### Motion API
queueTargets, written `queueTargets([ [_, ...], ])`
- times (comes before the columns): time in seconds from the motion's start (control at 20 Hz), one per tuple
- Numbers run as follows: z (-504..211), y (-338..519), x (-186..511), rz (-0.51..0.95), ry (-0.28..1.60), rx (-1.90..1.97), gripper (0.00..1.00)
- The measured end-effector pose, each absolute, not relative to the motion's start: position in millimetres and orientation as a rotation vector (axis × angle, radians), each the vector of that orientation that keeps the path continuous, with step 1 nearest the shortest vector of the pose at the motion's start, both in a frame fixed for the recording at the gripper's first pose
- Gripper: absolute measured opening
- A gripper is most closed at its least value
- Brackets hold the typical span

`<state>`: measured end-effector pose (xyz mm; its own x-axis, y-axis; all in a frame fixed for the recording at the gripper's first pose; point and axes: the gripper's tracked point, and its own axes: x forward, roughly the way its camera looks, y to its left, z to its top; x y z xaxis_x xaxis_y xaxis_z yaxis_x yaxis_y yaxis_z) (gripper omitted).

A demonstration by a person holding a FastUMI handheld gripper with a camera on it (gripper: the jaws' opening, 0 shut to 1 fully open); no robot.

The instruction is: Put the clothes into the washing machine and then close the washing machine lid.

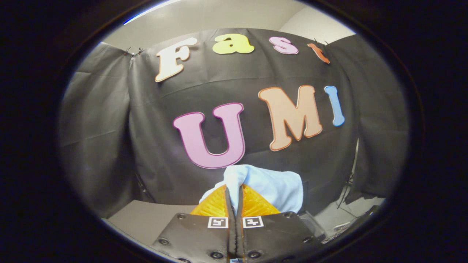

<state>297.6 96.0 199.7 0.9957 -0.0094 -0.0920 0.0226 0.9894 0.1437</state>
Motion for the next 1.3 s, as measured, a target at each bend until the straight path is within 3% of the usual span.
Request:
queueTargets([
  [0.5,95,62,307,-0.019,0.162,-0.050,0.01],
  [1.3,-132,48,313,-0.066,0.492,-0.041,0.02],
])
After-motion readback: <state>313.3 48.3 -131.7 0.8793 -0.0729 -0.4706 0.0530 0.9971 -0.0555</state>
